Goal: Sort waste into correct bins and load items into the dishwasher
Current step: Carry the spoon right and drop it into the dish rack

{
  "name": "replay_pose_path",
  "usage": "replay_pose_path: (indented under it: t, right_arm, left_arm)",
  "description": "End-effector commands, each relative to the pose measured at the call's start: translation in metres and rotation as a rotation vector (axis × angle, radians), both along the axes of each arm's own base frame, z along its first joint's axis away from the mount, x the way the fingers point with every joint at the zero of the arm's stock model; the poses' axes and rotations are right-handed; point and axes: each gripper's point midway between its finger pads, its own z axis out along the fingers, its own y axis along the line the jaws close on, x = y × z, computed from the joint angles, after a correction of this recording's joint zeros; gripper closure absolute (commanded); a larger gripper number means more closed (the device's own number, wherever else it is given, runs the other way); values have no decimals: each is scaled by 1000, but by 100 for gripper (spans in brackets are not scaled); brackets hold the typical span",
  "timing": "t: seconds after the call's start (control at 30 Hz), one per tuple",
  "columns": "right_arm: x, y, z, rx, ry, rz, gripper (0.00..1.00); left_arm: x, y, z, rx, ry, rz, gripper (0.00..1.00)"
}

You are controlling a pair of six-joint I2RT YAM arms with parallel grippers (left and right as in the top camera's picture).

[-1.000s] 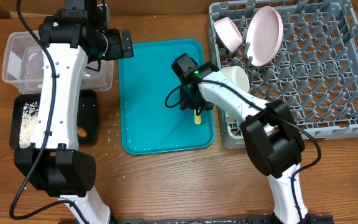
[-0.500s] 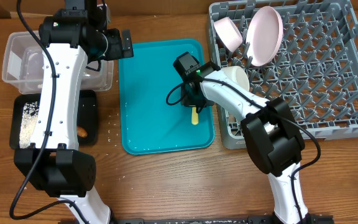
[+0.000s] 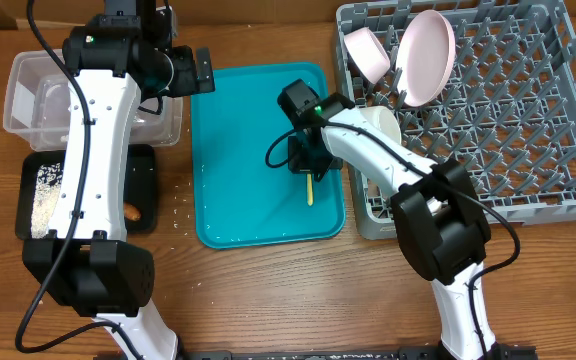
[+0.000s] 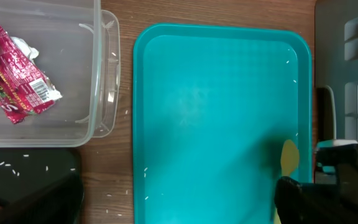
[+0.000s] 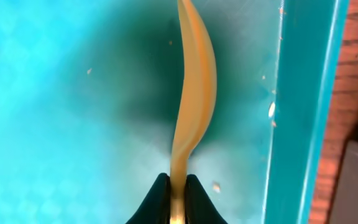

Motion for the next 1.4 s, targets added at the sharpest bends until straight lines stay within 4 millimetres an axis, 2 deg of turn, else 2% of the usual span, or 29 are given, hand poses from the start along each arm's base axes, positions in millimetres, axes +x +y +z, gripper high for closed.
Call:
replay_pose_path:
  t: [0.0, 0.17, 0.3, 0.37, 0.43, 0.53, 0.63, 0.73, 0.8, 0.83, 0.97, 1.07, 1.17, 1.23, 1.27, 1.3, 1.37]
  right_arm:
    - [19, 10, 71, 80, -125, 32, 96]
    - [21, 4, 138, 120, -204, 41, 96]
    - [18, -22, 191, 144, -252, -17, 96]
    - [18, -49, 216, 153, -279, -102, 96]
    - [20, -90, 238, 148, -310, -241, 96]
    - [23, -148, 252, 131, -328, -429, 96]
    - [27, -202, 248, 125, -306, -640, 96]
    - [23, -236, 230, 128, -242, -880, 96]
    - [15, -250, 209, 125, -174, -1057, 96]
    - [7, -257, 190, 115, -113, -1194, 96]
    - [-1, -258, 151, 98, -41, -1353, 96]
    - [-3, -255, 125, 86, -16, -1359, 96]
    - [-11, -251, 111, 69, 15, -1374, 96]
    - [-10, -251, 111, 71, 13, -1372, 81]
    - [-9, -251, 112, 76, 10, -1372, 63]
    - [-4, -251, 119, 99, -1, -1364, 15]
    - [5, -252, 132, 134, -31, -1307, 5]
  left_arm:
    - [1, 6, -4, 5, 8, 15, 0]
    - [1, 6, -4, 5, 8, 15, 0]
    - [1, 6, -4, 5, 8, 15, 0]
    - [1, 6, -4, 5, 8, 15, 0]
    - [1, 6, -4, 5, 8, 15, 0]
    - [1, 6, -4, 5, 8, 15, 0]
    - [1, 6, -4, 5, 8, 15, 0]
    - [1, 6, -4, 5, 8, 15, 0]
    - [1, 6, -4, 5, 8, 15, 0]
    - [1, 6, -4, 5, 8, 15, 0]
    - [1, 6, -4, 5, 8, 15, 0]
    - [1, 6, -4, 5, 8, 15, 0]
    - [1, 6, -4, 5, 8, 15, 0]
    - [1, 6, -4, 5, 8, 15, 0]
    - [1, 6, -4, 5, 8, 15, 0]
    - [1, 6, -4, 5, 8, 15, 0]
    - [1, 6, -4, 5, 8, 15, 0]
